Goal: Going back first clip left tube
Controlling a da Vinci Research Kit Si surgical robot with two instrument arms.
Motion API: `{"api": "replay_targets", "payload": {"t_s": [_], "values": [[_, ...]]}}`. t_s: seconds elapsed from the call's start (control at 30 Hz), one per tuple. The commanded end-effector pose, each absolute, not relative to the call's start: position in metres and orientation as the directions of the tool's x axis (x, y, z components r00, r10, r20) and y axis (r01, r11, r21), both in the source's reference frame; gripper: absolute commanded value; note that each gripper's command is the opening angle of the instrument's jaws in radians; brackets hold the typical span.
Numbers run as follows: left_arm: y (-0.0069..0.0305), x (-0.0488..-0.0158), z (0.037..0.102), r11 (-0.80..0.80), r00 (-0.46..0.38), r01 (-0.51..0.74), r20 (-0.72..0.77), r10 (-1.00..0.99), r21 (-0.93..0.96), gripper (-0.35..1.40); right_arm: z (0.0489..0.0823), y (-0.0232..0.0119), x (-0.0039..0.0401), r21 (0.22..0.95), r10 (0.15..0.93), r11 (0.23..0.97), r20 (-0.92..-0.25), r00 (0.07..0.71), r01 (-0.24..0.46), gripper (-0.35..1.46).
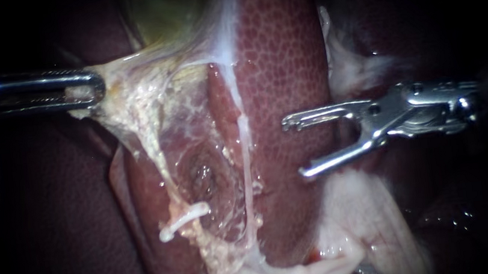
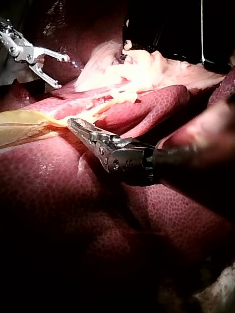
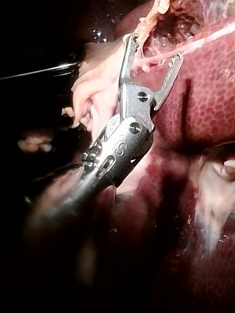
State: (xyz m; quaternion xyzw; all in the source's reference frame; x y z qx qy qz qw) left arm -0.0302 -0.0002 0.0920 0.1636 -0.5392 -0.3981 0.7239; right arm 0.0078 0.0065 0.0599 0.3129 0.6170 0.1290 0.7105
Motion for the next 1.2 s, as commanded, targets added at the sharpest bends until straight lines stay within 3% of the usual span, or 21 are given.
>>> {"api": "replay_targets", "payload": {"t_s": [0.03,0.37,0.83,1.2], "values": [[-0.0002,-0.0303,0.092,0.63,0.102,0.401,0.651,-0.752,0.665,-0.35,0.0598,0.0065,0.0075,0.606,0.571,0.769,-0.794,0.208,0.203,0.6],[-0.0015,-0.0323,0.0957,0.641,0.119,0.41,0.658,-0.743,0.649,-0.35,0.0594,0.0062,0.0072,0.607,0.571,0.768,-0.793,0.21,0.205,0.6],[-0.0019,-0.039,0.1026,0.658,0.179,0.387,0.647,-0.741,0.646,-0.35,0.0591,0.0058,0.0074,0.606,0.57,0.769,-0.795,0.209,0.205,0.6],[-0.0021,-0.0395,0.1028,0.659,0.182,0.386,0.647,-0.74,0.646,-0.35,0.0588,0.0057,0.0075,0.605,0.57,0.769,-0.795,0.208,0.205,0.6]]}}
